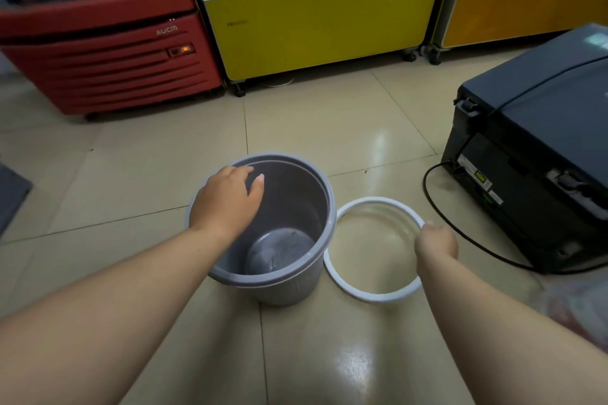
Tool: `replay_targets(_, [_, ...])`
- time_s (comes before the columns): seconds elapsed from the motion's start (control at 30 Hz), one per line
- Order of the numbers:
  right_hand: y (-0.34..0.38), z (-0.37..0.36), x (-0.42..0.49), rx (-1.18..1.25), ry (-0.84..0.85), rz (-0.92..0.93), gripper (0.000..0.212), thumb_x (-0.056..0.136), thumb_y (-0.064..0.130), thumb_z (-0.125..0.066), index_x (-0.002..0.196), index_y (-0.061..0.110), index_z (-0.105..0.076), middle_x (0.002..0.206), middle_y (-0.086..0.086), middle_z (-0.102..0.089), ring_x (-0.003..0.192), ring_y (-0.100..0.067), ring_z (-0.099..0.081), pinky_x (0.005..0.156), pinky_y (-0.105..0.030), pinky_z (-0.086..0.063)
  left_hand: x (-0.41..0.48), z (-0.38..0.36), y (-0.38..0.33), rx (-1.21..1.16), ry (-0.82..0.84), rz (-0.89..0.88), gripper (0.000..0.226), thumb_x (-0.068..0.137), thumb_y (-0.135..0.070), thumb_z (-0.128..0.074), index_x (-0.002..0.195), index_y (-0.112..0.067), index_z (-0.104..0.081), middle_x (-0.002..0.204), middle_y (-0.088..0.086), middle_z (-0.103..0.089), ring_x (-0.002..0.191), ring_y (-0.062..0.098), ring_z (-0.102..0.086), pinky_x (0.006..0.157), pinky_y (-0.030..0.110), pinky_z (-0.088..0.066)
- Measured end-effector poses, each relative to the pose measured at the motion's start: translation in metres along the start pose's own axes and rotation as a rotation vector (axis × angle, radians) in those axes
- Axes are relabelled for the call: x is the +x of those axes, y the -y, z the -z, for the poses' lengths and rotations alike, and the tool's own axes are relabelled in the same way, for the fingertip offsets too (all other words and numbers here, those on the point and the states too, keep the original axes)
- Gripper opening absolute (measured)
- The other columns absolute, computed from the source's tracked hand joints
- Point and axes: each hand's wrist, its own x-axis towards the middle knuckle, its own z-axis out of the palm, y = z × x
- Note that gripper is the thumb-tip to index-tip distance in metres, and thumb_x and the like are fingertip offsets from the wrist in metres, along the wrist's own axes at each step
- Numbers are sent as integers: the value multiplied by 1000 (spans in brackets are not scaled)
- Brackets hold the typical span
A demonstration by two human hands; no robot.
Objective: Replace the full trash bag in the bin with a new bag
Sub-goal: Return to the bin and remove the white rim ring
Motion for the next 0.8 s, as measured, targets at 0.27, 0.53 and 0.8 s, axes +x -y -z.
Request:
replay_targets(0.27, [130,29,-100,-404,66,498,46,98,22,-36,140,3,-36,146,-15,-39,136,-29,-33,110,-36,-25,7,103,-30,59,-15,-20,41,92,-34,-41,123,-12,-56,126,14,-58,115,35,-52,94,41,-42])
replay_targets(0.53, [308,84,-290,-600,226,851,50,98,28,-38,145,11,-29,156,-7,-27,142,-24,-26,116,-36,-22,-2,328,-53,113,-137,42,39,91,-36,-42,112,-10,-62,116,14,-63,106,34,-56,87,41,-45])
replay_targets(0.8, [485,143,-511,-586,360,1183,54,98,32,-39,146,11,-29,155,-9,-28,144,-22,-23,118,-36,-19,-45,603,-56,186,-354,213,39,91,-38,-43,112,-11,-61,117,12,-62,106,35,-57,86,40,-44])
